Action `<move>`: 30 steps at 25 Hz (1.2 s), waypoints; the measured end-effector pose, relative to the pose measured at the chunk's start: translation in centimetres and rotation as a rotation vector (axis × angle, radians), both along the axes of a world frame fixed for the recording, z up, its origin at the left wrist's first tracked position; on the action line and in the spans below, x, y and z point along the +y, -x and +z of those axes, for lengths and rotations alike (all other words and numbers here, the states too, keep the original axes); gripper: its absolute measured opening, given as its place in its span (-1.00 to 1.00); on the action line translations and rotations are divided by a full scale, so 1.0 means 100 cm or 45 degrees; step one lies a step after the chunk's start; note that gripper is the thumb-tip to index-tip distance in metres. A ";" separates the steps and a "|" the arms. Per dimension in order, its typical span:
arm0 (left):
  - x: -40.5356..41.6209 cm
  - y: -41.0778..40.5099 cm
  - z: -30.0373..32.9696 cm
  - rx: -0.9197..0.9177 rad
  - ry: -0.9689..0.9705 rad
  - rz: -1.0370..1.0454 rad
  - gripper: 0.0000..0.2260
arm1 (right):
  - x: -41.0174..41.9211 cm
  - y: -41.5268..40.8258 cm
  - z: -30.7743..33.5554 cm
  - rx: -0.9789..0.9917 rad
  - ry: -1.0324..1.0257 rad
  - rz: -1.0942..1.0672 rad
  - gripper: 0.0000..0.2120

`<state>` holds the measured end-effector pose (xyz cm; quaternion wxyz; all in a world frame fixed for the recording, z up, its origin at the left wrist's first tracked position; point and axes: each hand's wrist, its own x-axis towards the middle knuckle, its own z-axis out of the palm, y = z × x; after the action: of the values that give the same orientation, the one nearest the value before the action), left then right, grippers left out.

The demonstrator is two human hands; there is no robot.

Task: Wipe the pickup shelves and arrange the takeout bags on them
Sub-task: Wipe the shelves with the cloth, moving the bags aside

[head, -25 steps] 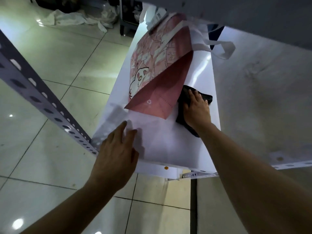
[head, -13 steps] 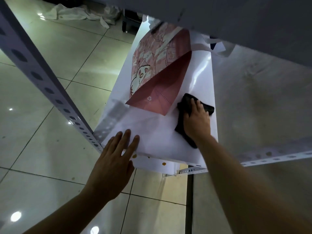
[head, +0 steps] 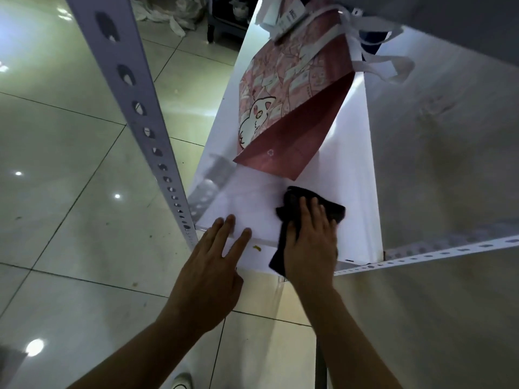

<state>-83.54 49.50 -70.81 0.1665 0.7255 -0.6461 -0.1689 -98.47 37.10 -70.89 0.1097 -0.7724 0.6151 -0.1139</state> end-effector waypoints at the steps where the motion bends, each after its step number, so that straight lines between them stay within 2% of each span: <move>1: 0.003 0.001 0.000 -0.002 -0.008 0.007 -0.30 | 0.011 -0.015 -0.002 -0.011 0.015 0.080 -0.50; 5: 0.014 -0.002 0.001 -0.014 -0.039 0.091 -0.26 | 0.025 -0.050 -0.004 -0.074 0.058 0.368 -0.52; 7: 0.016 -0.005 0.002 -0.008 -0.050 0.094 -0.23 | 0.021 -0.040 -0.006 -0.096 0.053 0.409 -0.53; 12: 0.020 -0.010 -0.004 -0.063 0.008 0.024 -0.20 | 0.007 0.029 -0.009 -0.146 0.123 -0.068 -0.53; 17: 0.016 -0.002 -0.010 -0.031 0.020 0.076 -0.23 | -0.010 0.051 -0.010 -0.159 0.060 -0.262 -0.51; 22: 0.018 -0.003 -0.009 -0.040 0.015 0.043 -0.28 | 0.024 0.031 -0.014 -0.196 0.108 -0.137 -0.54; 27: 0.017 -0.006 -0.007 -0.072 -0.015 0.017 -0.21 | -0.068 0.046 0.010 -0.048 -0.104 -0.163 -0.48; 30: 0.017 -0.006 -0.009 -0.067 -0.032 0.040 -0.21 | -0.073 0.044 0.007 -0.024 -0.093 -0.188 -0.42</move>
<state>-82.94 51.23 -71.66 0.1429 0.7419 -0.6365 -0.1553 -102.86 29.78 -70.16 0.1350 -0.7193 0.6731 -0.1064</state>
